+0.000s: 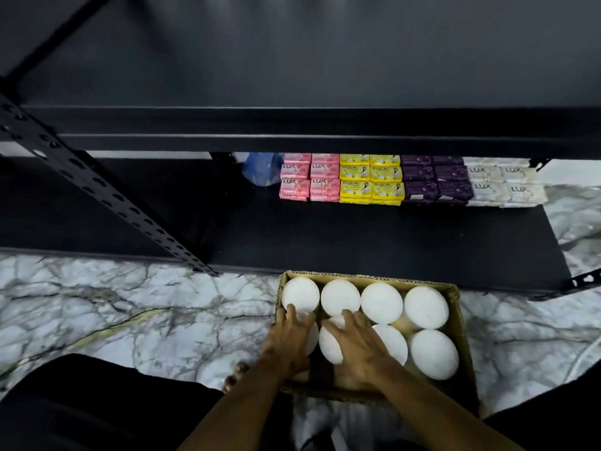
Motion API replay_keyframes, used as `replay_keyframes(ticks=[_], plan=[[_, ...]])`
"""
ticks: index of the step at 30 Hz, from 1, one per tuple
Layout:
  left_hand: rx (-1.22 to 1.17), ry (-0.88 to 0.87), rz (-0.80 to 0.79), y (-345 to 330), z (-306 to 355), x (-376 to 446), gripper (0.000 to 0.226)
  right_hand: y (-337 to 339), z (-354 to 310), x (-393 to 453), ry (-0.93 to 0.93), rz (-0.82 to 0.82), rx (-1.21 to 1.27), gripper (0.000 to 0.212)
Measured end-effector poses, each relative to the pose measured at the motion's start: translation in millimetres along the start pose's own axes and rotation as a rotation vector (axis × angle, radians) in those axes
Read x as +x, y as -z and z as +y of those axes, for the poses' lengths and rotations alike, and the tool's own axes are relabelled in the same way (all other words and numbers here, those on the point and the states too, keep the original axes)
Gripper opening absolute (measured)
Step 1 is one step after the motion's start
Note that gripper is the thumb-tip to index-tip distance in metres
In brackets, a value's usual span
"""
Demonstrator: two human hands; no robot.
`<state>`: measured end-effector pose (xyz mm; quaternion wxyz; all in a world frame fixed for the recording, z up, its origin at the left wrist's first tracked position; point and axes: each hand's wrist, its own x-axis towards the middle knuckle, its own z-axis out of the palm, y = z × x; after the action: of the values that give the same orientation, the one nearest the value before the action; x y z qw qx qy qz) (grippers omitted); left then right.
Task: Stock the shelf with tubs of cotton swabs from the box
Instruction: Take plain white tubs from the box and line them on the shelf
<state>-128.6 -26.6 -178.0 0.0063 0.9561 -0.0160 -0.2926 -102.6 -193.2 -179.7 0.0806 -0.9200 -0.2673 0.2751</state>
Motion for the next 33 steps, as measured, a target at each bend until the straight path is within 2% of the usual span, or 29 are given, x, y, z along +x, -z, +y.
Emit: replay_keyframes(ticks=[6,8,12,26,33], plan=[[-0.048,-0.015,0.059,36.5,-4.6,-24.0,0.097,29.9,-0.1,-11.5,0.015,0.066,0.074,0.092],[-0.039,-0.015,0.086,49.6,-6.6,-30.9,0.098,43.3,-2.0,-12.5,0.030,0.067,0.057,0.091],[-0.024,-0.033,0.198,78.9,-14.5,-43.3,0.100,77.5,-9.6,-19.4,0.073,0.186,0.009,0.084],[-0.053,-0.100,0.480,197.3,-25.0,-107.2,0.103,210.0,-43.0,-80.5,0.148,0.398,-0.125,0.095],[-0.054,-0.145,0.536,255.6,-24.0,-148.1,0.100,254.3,-56.9,-109.7,0.176,0.498,-0.113,0.084]])
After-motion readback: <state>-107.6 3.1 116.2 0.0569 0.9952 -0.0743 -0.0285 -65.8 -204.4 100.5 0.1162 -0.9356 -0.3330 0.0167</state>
